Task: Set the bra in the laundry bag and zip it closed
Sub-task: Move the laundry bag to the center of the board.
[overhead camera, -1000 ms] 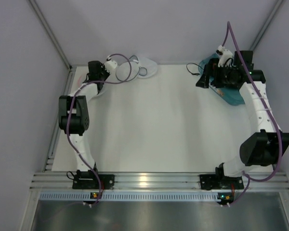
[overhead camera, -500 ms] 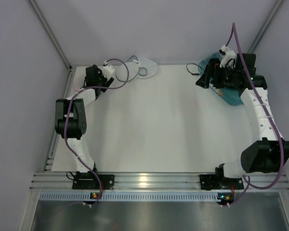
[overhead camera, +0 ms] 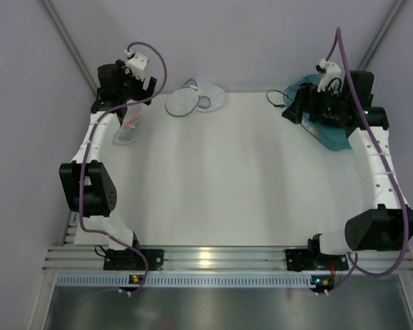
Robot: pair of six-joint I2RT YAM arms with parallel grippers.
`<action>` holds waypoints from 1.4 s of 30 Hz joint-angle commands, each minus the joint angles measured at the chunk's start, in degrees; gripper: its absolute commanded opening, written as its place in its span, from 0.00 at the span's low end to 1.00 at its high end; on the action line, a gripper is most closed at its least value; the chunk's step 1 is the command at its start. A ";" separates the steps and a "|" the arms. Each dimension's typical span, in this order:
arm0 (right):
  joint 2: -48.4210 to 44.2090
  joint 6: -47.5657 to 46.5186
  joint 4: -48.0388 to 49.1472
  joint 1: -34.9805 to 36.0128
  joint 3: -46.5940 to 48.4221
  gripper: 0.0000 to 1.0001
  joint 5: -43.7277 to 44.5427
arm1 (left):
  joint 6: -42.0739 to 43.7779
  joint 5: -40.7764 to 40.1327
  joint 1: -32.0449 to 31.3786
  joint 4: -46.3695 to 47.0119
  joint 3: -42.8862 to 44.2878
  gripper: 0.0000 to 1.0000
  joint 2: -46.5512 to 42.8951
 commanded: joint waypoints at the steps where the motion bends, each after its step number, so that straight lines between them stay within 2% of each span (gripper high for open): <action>1: -0.36 -0.81 0.35 -0.79 -0.14 0.99 -1.68 | -3.97 7.96 -0.55 -5.36 0.51 0.96 5.14; 5: 1.92 -0.72 -0.79 -0.79 0.04 0.99 -3.34 | -6.60 6.56 -0.99 -4.14 4.55 0.91 13.04; 12: 4.21 -0.28 -0.80 -0.79 -1.10 0.99 -4.40 | -11.70 2.17 -4.24 0.70 13.50 0.90 25.26; 19: 5.45 -0.72 -2.20 -0.79 -1.11 0.99 -4.58 | -10.65 -3.28 -7.67 1.23 24.59 0.90 37.31; 23: 5.36 -1.25 -3.17 -0.79 -0.32 0.99 -3.87 | -9.60 -4.60 -8.81 -2.01 28.02 0.86 41.45; 26: 5.36 -1.34 -3.17 -0.79 -0.40 1.00 -4.05 | -8.46 -4.17 -9.34 -6.32 27.41 0.76 41.63; 29: 4.66 -0.63 -2.99 -0.79 -1.10 0.99 -4.58 | -6.71 -2.84 -9.95 -13.24 24.61 0.58 39.18; 31: 4.04 -0.98 -3.17 -0.79 -1.46 0.99 -4.93 | -6.35 -2.84 -10.92 -15.64 18.82 0.48 34.46; 32: 3.78 -1.07 -3.43 -0.79 -1.81 0.99 -4.93 | -8.70 -3.19 -11.10 -16.08 16.10 0.40 32.51; 34: 2.82 -0.90 -3.52 -0.79 -2.51 0.99 -5.28 | -11.60 -3.20 -11.80 -17.66 8.62 0.32 26.11; 37: 1.50 0.24 -2.64 -0.79 -3.30 0.99 -6.33 | -18.72 -2.84 -14.51 -22.23 -0.60 0.12 19.85; 39: 0.88 0.86 -2.38 -0.79 -3.83 0.99 -7.21 | -24.43 -2.32 -16.89 -23.03 -8.75 0.08 13.09; 42: -0.26 0.95 -2.29 -0.79 -4.71 0.99 -7.83 | -36.11 -2.49 -22.69 -22.94 -17.29 0.10 4.30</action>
